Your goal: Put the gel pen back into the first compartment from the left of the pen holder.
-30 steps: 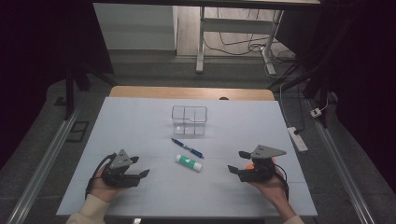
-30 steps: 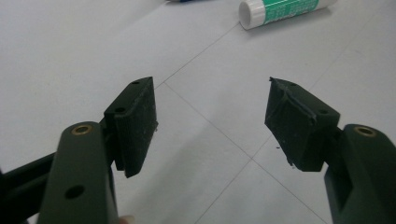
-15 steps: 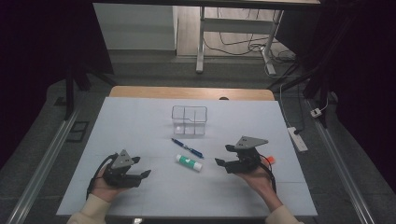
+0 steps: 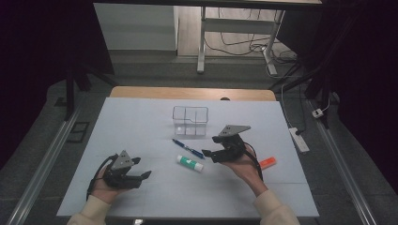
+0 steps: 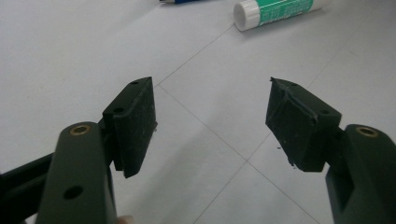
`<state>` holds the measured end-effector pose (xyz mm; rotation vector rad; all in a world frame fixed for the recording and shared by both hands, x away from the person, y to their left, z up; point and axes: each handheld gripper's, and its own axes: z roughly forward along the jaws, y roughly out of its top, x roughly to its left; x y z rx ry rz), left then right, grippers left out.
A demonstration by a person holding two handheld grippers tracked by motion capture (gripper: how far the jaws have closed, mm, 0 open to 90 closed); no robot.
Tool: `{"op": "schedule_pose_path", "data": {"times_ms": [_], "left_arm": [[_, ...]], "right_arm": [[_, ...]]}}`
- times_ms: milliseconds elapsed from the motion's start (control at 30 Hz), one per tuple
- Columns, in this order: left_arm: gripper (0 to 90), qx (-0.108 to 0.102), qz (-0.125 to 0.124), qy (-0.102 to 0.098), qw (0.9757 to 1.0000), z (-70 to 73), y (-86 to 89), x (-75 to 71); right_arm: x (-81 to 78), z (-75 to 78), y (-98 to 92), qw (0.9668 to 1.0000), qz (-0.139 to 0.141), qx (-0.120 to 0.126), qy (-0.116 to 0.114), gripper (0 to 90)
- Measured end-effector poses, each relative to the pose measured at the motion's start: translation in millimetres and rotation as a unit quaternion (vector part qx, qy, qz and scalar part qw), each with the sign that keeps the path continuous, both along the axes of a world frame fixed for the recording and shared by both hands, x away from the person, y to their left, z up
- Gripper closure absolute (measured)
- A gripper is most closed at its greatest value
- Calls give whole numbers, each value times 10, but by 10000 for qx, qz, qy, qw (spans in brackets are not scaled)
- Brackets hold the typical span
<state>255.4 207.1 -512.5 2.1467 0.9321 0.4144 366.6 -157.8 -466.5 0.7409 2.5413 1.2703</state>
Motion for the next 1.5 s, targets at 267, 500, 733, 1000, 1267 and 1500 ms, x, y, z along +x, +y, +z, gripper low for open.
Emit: {"op": "schedule_pose_path", "data": {"times_ms": [267,500,733,1000,1267,1500], "left_arm": [[330,-12,2,29,10000,-9,6,5],[329,37,5,49,10000,-25,-6,-3],[329,50,-18,51,10000,-29,-11,-10],[329,35,-7,69,10000,-36,1,-1],[329,34,1,74,10000,-37,9,3],[329,50,15,85,10000,-46,11,6]], "right_arm": [[95,8,179,10000,69,19,58,293],[157,-10,321,9998,152,32,120,293],[231,-56,464,9996,199,-51,208,293],[324,-93,644,9991,225,-176,319,298],[410,-184,760,9984,232,-312,401,321],[477,-288,847,9975,287,-399,501,347]]}}
